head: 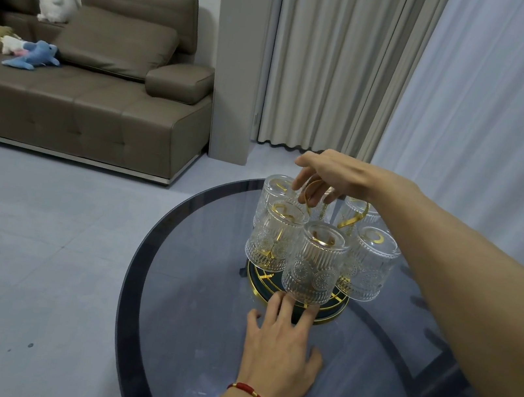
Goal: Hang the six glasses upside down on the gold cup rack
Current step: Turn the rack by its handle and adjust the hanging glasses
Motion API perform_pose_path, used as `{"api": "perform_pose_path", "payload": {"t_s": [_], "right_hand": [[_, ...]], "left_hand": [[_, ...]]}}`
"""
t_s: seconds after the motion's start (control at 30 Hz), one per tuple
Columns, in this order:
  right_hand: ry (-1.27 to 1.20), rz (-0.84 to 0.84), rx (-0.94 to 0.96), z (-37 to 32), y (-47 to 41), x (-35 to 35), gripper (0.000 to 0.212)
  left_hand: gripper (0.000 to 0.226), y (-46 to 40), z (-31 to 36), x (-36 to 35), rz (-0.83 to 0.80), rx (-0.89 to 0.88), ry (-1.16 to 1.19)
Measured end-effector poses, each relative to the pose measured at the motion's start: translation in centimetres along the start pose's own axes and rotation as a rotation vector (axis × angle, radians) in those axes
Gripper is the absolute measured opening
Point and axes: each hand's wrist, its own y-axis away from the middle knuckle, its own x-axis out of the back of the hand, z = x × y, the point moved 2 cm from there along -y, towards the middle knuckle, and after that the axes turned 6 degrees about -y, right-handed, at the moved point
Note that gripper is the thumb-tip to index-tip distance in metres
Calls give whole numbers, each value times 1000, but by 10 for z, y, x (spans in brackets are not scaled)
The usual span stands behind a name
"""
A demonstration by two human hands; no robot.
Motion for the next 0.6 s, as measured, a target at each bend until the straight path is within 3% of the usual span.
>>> {"api": "perform_pose_path", "payload": {"t_s": [0.4,0.6], "right_hand": [[-24,-65,-24,-5,2,2,62],[-2,25,-38,-8,1,6,59]], "left_hand": [[64,-1,-1,0,-24,1,13],[65,1,-1,1,-11,-1,25]]}}
